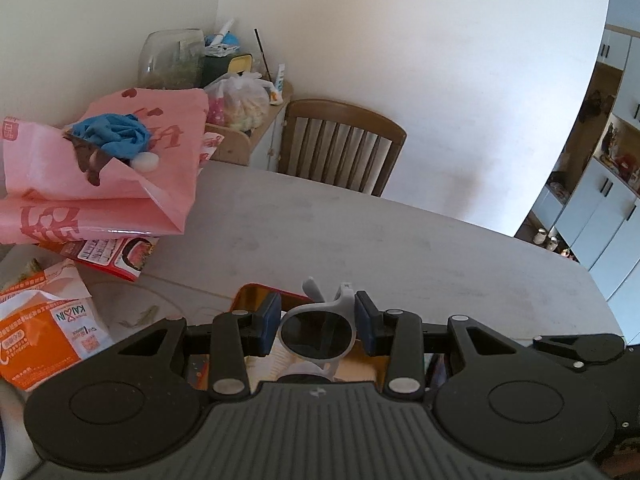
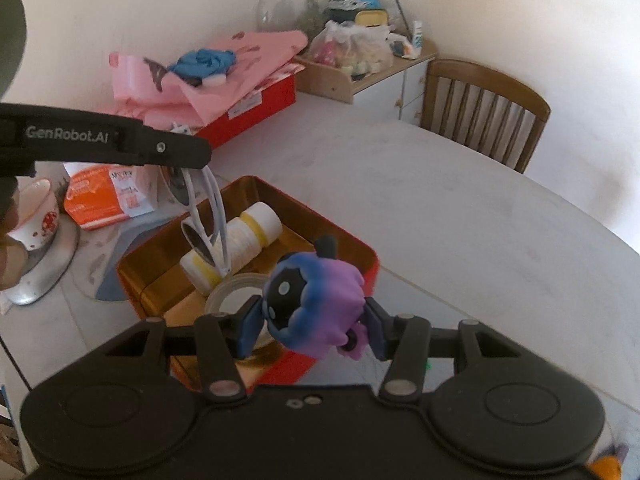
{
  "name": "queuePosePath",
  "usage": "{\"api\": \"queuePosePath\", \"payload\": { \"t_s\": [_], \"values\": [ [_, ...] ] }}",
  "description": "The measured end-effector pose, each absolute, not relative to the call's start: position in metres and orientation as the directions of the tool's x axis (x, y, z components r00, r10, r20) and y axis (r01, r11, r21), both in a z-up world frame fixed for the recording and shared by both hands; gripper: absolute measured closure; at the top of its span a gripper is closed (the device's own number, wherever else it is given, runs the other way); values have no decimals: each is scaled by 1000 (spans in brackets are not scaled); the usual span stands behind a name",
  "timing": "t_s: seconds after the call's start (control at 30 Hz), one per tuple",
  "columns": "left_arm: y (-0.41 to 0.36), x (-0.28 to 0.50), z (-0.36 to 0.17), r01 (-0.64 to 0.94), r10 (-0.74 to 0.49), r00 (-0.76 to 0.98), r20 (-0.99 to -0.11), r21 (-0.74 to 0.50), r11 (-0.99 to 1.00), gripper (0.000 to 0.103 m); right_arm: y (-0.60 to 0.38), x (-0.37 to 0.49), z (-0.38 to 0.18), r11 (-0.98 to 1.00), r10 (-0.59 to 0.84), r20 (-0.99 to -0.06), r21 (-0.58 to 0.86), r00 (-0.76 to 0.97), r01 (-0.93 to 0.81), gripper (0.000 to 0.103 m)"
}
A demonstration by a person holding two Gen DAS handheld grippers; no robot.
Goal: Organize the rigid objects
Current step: 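Carry the sunglasses and plush toy with both tools over the red tin, then release the sunglasses with the left tool while the right tool drops the plush toy into the tin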
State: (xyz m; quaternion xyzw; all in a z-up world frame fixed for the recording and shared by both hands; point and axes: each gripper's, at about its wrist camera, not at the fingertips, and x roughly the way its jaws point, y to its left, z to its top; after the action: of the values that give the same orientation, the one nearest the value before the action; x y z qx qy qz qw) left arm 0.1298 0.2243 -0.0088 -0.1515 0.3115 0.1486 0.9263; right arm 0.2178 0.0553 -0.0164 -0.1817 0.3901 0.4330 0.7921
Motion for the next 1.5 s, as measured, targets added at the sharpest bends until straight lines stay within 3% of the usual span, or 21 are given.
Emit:
{"api": "queuePosePath", "payload": {
  "t_s": [0.63,1.17,1.5],
  "values": [
    [239,188,-29,-318,130,784,-607,-213,924,64,113,240,-54,524,474,-831,1,291,-852,51],
    [246,156,-71,-339,94,705,-703,-218,915,67,125,250,-74,516,451,-853,8,263,-856,51],
    [237,138,-87,-330,79,660,-747,-194,924,67,115,238,-66,502,478,-837,11,267,-865,42]
  ]
}}
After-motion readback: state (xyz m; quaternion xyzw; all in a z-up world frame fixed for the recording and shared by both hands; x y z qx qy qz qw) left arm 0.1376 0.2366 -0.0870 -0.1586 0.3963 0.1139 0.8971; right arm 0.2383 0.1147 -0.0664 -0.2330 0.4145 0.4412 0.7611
